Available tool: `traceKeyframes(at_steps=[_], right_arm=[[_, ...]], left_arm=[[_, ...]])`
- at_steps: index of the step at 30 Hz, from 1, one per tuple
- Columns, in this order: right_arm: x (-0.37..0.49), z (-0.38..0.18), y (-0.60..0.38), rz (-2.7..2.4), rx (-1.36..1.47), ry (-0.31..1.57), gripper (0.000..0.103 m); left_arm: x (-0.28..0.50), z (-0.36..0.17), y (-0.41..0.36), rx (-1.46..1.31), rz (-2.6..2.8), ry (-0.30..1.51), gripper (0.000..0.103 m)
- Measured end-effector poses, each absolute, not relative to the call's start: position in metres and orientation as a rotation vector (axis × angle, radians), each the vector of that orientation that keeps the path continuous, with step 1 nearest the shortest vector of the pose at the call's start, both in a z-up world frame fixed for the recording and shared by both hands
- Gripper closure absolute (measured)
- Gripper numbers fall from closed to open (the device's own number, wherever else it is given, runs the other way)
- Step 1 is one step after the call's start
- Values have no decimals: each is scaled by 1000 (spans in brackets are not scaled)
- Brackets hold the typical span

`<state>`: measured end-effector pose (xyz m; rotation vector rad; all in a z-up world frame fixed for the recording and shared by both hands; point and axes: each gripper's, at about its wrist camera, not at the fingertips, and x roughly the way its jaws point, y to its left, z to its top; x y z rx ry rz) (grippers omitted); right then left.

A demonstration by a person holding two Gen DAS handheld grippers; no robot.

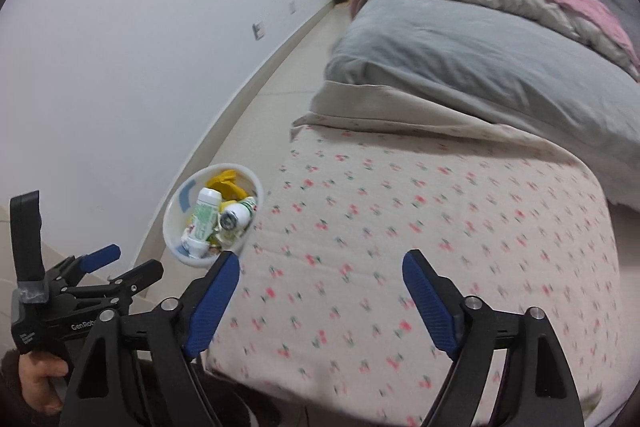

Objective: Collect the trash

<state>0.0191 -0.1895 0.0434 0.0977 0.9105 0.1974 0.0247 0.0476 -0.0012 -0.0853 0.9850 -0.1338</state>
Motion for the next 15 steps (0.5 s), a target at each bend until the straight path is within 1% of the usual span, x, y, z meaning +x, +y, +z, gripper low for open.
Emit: traceKeyframes(at_steps=[4, 6, 11, 15], right_arm=[[-18, 41, -208, 121, 90, 855, 18], [-29, 30, -214, 69, 73, 828, 17], [-35, 7, -222, 13, 60, 838, 17], [-33, 5, -225, 0, 56, 821, 17]], left_arm=[[8, -3, 28, -52, -138, 964, 3], [3, -4, 22, -33, -131, 956, 3], [-4, -4, 8, 12, -111, 929, 3], [-6, -4, 0, 24, -96, 911, 3]])
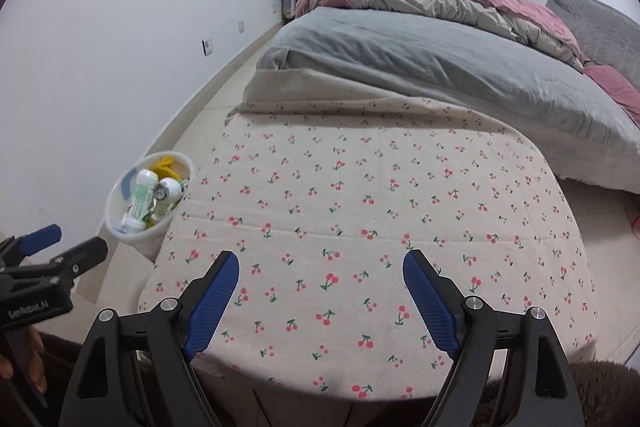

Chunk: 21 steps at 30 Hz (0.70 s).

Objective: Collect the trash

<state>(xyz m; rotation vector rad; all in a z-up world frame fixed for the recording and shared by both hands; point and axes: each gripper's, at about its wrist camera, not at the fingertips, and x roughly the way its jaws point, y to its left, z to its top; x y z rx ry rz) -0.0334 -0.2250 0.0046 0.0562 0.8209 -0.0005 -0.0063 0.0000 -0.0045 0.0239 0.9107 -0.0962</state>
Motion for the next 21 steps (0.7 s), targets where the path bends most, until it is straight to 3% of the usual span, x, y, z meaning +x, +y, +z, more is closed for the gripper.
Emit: traceKeyframes(at_steps=[21], right_arm=[[-34, 1, -228, -12, 90, 818, 17]], left_arm=[[-10, -7, -8, 19, -87, 898, 3]])
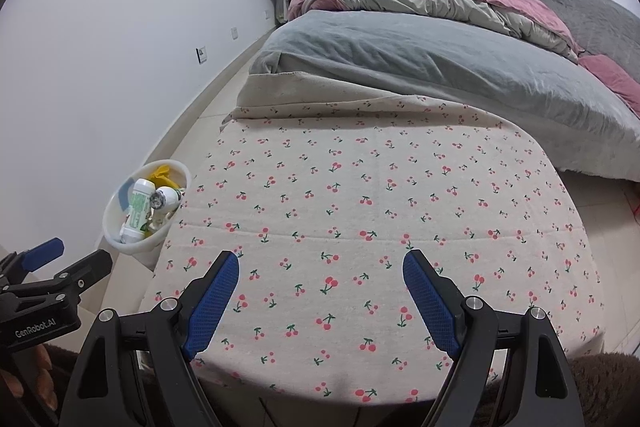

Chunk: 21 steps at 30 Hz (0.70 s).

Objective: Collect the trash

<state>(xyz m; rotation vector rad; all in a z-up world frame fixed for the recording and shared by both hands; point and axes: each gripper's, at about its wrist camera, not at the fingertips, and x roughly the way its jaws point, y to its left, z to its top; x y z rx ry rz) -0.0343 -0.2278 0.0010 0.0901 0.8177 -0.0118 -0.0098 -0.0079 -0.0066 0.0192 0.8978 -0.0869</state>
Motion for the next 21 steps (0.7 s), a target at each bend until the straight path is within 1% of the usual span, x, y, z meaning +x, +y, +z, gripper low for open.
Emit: traceKeyframes(at_steps=[21], right_arm=[[-35, 0, -226, -15, 92, 823, 17]], left_arm=[[-11, -6, -8, 12, -87, 892, 3]])
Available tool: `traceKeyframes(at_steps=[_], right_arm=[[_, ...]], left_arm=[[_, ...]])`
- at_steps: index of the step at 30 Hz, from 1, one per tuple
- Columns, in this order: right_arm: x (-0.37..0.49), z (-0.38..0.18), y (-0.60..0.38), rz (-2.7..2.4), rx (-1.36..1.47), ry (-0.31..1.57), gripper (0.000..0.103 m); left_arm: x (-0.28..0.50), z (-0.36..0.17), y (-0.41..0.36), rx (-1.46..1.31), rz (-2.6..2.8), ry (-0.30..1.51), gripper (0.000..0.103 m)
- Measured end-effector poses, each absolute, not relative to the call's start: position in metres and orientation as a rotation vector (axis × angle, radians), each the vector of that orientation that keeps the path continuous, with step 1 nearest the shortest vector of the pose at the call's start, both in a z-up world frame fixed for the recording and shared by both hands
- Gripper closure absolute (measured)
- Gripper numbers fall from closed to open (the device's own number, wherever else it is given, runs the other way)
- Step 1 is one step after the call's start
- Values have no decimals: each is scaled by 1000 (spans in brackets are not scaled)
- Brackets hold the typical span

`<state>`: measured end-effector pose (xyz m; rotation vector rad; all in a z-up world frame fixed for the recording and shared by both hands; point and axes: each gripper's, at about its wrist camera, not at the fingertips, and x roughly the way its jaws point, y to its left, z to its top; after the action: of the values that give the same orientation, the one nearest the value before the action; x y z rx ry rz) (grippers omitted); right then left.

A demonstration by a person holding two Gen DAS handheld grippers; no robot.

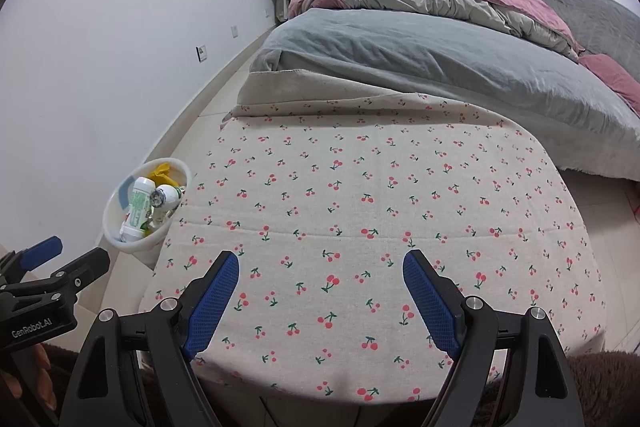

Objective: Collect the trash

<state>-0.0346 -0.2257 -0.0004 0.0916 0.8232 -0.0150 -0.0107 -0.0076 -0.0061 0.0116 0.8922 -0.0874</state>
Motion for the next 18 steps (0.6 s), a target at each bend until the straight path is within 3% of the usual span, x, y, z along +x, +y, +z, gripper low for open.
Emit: traceKeyframes(at_steps=[18], right_arm=[[-34, -1, -226, -10, 91, 826, 17]], left_arm=[[-12, -5, -9, 9, -89, 891, 3]])
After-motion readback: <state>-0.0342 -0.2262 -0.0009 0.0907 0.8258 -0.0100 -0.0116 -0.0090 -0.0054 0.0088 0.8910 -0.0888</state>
